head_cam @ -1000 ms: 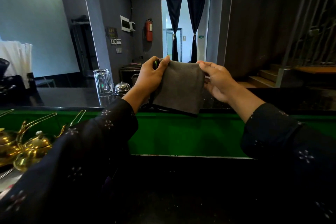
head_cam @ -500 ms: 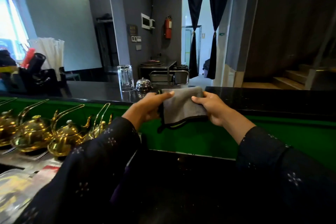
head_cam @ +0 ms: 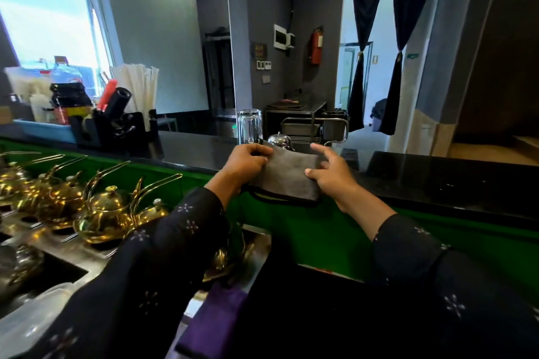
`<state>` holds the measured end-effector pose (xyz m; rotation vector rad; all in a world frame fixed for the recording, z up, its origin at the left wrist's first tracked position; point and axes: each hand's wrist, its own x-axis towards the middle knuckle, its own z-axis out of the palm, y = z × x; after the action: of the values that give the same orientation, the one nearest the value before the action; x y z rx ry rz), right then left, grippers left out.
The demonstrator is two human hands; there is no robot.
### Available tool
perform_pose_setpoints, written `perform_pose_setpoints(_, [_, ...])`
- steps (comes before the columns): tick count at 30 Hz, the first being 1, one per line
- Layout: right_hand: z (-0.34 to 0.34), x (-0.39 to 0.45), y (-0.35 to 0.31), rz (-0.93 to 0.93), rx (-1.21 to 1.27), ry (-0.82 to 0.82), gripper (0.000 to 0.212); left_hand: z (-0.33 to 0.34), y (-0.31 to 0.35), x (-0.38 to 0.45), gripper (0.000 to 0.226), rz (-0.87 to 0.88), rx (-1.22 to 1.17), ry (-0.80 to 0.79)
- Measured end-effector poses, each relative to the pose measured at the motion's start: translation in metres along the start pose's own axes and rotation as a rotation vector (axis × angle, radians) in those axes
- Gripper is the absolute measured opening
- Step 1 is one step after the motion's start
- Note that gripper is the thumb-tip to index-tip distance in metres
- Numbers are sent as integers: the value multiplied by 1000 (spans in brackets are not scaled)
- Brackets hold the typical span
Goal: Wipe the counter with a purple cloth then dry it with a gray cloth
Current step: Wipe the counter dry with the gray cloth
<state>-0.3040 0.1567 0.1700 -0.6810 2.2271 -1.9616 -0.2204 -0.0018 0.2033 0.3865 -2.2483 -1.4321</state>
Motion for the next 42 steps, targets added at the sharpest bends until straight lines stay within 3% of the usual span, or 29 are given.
perform_pose_setpoints(3, [14, 34, -2, -25, -127, -29, 49, -17, -2, 33, 36, -2, 97, -56])
perform_pose_setpoints(11, [39, 103, 15, -21, -275, -97, 53, -27, -29, 109, 49, 8, 324, -138])
perform_pose_setpoints(13, [42, 110, 23, -26, -347, -83, 52, -22, -43, 121, 48, 32, 417, -142])
perform_pose_setpoints(17, [44, 110, 32, -83, -623, -79, 32, -17, -71, 131, 30, 81, 822, -180])
perform_pose_setpoints(21, [43, 106, 30, -105, -637, -73, 28, -18, -69, 124, 34, 100, 940, -121])
perform_pose_setpoints(29, [-8, 41, 17, -157, -546, 45, 14, 8, -27, 72, 25, 295, 744, -109])
perform_pose_setpoints(42, [-206, -82, -29, -190, -726, 325, 15, 119, 76, -46, 24, 499, 479, -146])
